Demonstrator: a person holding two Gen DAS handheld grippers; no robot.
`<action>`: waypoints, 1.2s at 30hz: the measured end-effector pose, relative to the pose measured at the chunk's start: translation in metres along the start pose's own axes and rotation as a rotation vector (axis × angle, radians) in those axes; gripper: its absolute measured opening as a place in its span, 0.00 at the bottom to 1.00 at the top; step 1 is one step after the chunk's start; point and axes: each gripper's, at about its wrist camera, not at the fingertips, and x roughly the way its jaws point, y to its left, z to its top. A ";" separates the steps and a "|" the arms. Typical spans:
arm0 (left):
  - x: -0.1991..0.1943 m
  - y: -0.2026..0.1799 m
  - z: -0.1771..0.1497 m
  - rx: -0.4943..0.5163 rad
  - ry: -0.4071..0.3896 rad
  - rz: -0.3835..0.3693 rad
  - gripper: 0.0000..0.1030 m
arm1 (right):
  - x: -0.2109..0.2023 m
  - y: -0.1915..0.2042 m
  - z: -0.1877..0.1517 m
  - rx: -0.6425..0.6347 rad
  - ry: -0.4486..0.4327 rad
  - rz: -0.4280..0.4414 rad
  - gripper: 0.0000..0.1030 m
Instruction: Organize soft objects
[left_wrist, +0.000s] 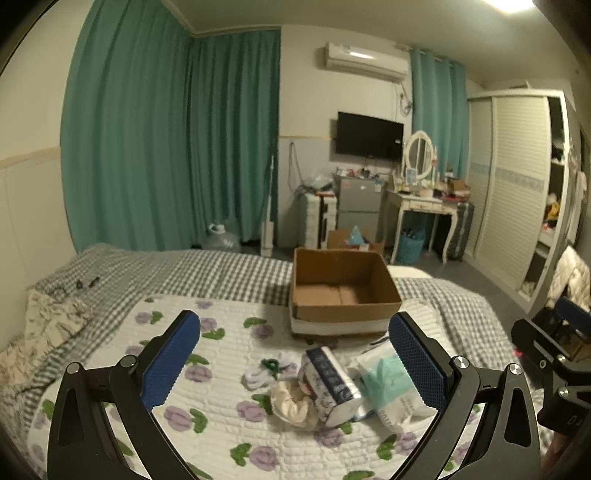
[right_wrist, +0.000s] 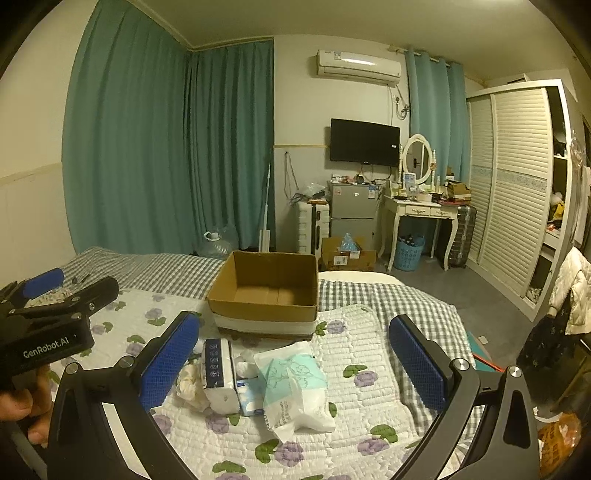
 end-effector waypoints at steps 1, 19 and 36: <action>-0.001 -0.001 0.000 -0.001 -0.001 -0.002 1.00 | -0.003 -0.002 0.001 0.004 0.000 -0.006 1.00; -0.026 -0.003 0.000 0.007 -0.049 -0.006 1.00 | -0.034 -0.011 0.009 0.030 -0.044 0.034 1.00; 0.057 0.020 -0.008 0.016 0.040 0.028 1.00 | 0.055 0.000 0.008 -0.083 0.051 0.061 1.00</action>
